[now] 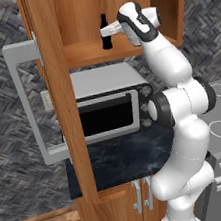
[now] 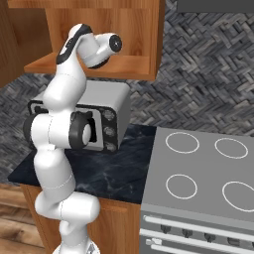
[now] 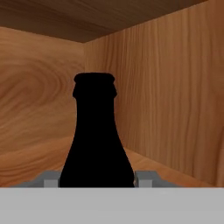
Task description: Pick the bottled drink from the counter and place it in the open cabinet.
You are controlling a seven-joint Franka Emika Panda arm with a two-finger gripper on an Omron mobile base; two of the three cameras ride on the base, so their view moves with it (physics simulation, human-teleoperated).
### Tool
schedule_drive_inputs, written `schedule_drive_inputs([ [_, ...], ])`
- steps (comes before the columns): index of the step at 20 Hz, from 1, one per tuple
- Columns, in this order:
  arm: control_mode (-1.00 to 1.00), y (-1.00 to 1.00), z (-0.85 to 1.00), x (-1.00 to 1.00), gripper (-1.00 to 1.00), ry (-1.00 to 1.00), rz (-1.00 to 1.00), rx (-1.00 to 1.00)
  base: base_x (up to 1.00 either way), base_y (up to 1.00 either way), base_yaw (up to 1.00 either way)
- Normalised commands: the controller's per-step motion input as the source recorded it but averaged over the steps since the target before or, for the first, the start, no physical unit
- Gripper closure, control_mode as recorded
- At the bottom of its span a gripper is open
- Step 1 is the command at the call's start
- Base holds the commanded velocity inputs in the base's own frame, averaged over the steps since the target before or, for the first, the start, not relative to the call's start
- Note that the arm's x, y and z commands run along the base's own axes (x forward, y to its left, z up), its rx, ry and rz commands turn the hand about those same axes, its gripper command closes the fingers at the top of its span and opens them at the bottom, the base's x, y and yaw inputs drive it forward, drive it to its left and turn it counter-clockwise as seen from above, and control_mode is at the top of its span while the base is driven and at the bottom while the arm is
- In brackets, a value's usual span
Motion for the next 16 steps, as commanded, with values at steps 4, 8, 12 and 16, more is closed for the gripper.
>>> schedule_drive_inputs([
  [4, -1.00, 0.04, -0.26, 0.15, 1.00, 0.00, -0.04, 0.00, 0.00, 0.00, 0.00],
  [8, -1.00, 0.01, -0.23, 0.19, 1.00, 0.02, -0.04, 0.00, 0.00, 0.00, 0.00],
  [12, -1.00, 0.01, -0.25, 0.14, -1.00, 0.06, -0.03, 0.00, 0.00, 0.00, 0.00],
  [16, -1.00, 0.00, -0.16, 0.01, -1.00, 0.06, 0.00, 0.00, 0.00, 0.00, 0.00],
])
